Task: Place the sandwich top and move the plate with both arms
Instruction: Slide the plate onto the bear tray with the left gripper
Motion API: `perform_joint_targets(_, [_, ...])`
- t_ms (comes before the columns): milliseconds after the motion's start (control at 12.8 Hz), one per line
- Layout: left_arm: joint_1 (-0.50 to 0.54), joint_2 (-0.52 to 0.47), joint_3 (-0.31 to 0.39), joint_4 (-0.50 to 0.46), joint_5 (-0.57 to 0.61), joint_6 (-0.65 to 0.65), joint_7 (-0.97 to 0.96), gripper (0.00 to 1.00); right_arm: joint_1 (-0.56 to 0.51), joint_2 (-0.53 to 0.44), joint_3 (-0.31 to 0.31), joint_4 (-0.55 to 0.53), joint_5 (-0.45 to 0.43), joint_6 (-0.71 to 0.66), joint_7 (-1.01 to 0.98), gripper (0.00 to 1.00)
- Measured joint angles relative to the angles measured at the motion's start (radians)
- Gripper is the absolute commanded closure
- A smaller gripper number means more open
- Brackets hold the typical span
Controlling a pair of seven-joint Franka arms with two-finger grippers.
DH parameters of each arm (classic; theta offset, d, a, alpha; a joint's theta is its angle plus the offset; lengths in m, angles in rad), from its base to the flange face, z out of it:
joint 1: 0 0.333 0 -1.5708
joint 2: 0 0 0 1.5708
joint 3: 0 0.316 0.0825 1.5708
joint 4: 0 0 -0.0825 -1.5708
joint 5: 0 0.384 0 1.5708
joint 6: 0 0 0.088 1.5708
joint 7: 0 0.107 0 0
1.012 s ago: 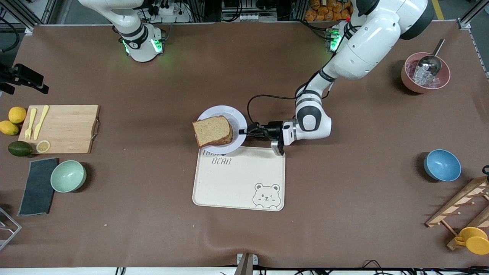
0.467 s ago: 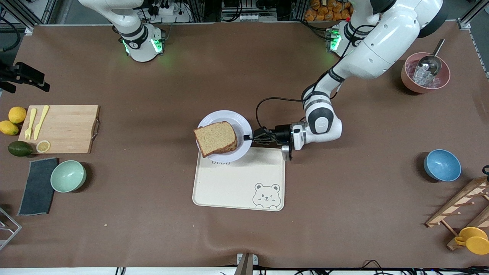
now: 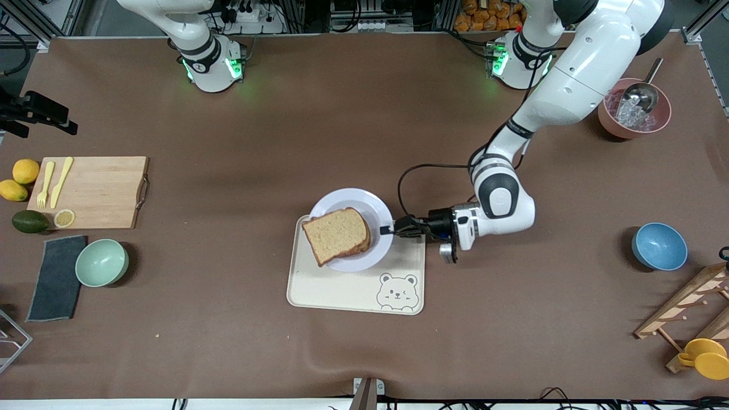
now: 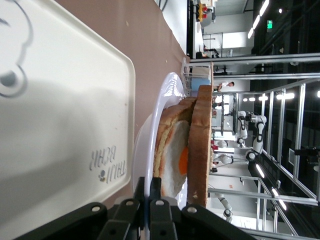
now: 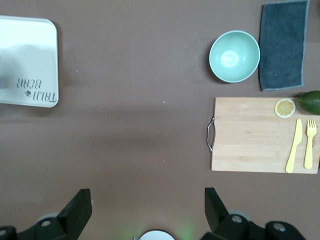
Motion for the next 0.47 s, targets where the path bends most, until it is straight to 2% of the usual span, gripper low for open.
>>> perform_joint_targets(234, [0.0,0.051,0.045,0.048,0.002,0.0,-0.008,1.0,-0.001,0.001,-0.001,0.002,0.0,0.056,-0.001,0.0])
perform_joint_targets(467, [0.0,0.128,0.057,0.112,0.003,0.0,-0.008,1.0,-0.001,0.004,-0.001,0.002,-0.001,0.064,-0.001,0.0])
